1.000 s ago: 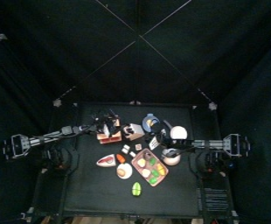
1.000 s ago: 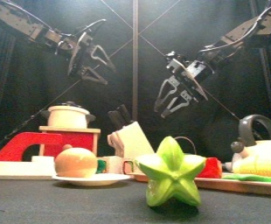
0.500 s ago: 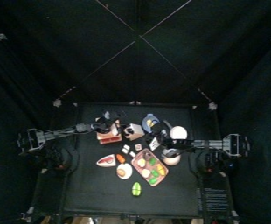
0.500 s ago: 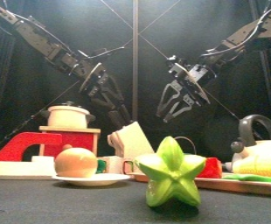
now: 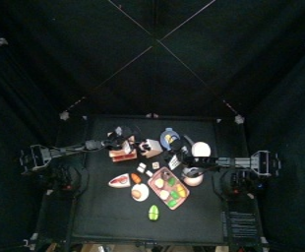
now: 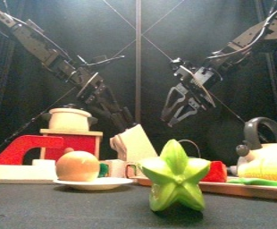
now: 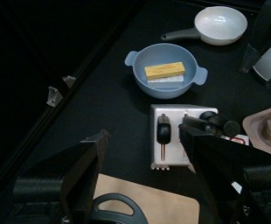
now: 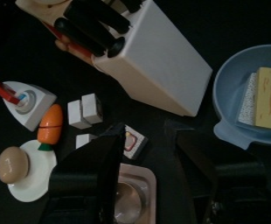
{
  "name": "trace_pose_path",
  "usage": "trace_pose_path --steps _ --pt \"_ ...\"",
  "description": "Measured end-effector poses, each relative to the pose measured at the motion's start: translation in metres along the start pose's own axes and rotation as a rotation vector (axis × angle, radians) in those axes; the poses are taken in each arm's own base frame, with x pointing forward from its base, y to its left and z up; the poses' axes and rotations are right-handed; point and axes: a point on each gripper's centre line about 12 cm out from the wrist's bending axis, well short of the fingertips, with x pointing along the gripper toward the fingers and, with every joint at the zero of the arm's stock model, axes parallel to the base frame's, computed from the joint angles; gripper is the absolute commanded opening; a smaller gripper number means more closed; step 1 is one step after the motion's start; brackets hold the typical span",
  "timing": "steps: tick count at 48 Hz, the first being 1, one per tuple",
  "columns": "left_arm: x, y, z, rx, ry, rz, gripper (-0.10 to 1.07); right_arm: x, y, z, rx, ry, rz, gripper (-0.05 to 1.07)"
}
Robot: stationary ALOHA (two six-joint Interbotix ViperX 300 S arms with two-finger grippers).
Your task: Grab cleaver
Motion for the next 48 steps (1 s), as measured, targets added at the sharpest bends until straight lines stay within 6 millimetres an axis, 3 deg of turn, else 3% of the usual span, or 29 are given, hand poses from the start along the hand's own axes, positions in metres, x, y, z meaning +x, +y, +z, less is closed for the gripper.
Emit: trace_pose_path --steps 23,48 --pt "0.009 -0.001 -0.005 0.001 0.023 -0.003 0.96 0.0 0.001 0.0 -0.002 0.002 0.009 0.78" --pt "0.016 -0.003 -0.003 0.003 0.027 -0.007 0.68 0.0 0.002 -0.001 -0.003 0.004 0.011 0.78"
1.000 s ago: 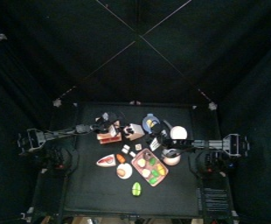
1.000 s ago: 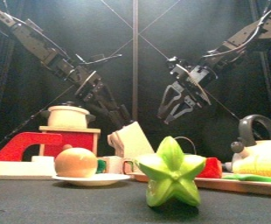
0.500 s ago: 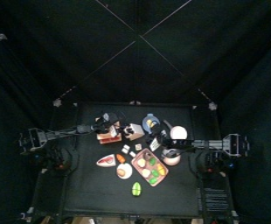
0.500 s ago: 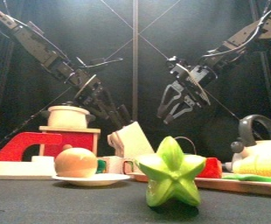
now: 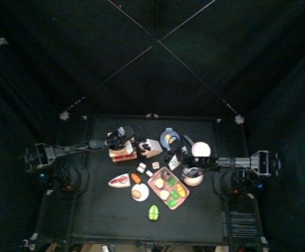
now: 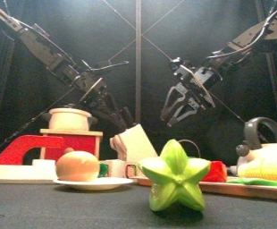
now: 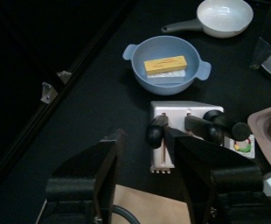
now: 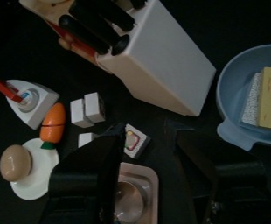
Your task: Grab cleaver
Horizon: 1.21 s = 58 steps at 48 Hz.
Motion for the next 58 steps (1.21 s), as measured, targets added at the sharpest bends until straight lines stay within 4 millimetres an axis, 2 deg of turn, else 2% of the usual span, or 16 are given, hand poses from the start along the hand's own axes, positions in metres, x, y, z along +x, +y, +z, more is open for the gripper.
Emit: trace_pose_path --steps 11,33,46,58 --pt "0.0 -0.001 0.0 -0.001 0.0 -0.001 0.57 0.001 0.0 -0.001 -0.001 0.003 -0.001 0.78" --pt "-0.011 -0.013 0.011 0.016 -0.041 -0.03 0.57 0.003 -0.001 -0.003 -0.001 0.011 -0.005 0.78" --pt "-0.027 -0.015 0.026 0.019 -0.098 -0.035 0.57 0.003 0.0 -0.003 -0.003 0.013 0.008 0.78" --pt "-0.044 -0.015 0.029 0.017 -0.131 -0.034 0.57 0.003 0.001 -0.003 -0.004 0.014 0.01 0.78"
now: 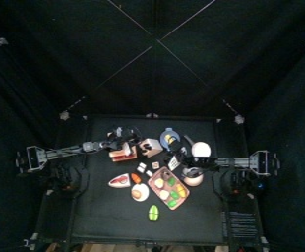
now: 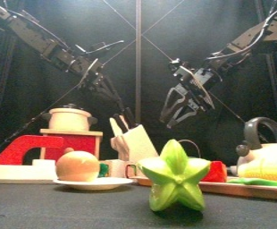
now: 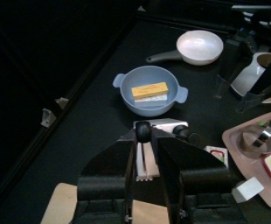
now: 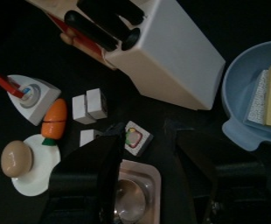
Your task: Grab cleaver
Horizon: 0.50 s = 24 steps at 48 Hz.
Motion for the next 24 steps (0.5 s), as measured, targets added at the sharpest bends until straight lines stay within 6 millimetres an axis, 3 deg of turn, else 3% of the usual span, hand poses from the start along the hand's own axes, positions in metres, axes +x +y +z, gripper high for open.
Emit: trace_pose_path --steps 24 --pt "-0.051 0.004 0.024 0.0 -0.139 0.039 0.56 0.0 0.0 0.0 0.0 0.0 0.0 0.78"
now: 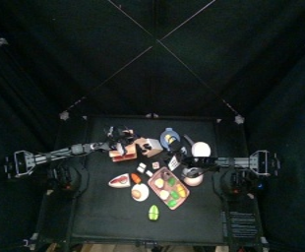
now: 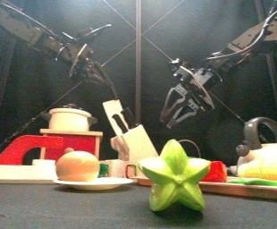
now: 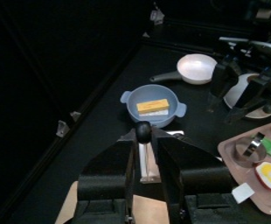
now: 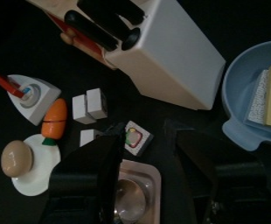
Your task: Grab cleaver
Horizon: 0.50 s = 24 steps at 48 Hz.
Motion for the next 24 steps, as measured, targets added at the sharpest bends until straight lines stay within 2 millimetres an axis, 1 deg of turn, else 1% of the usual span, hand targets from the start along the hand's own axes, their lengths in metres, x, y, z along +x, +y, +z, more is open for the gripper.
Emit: trace_pose_path --steps 6,14,20,24 --pt "-0.011 0.001 0.002 -0.001 -0.023 0.002 0.56 0.0 0.0 -0.001 0.0 0.002 0.0 0.78" --pt "-0.02 0.001 0.002 -0.018 -0.038 0.003 0.56 0.0 0.0 0.0 -0.003 0.0 0.002 0.78" --pt "-0.024 -0.007 0.0 -0.03 -0.039 -0.023 0.56 0.0 0.001 0.0 -0.03 -0.002 0.003 0.78" --pt "-0.025 -0.016 0.0 -0.028 -0.039 -0.051 0.56 0.0 0.003 0.003 -0.069 -0.015 0.012 0.78"
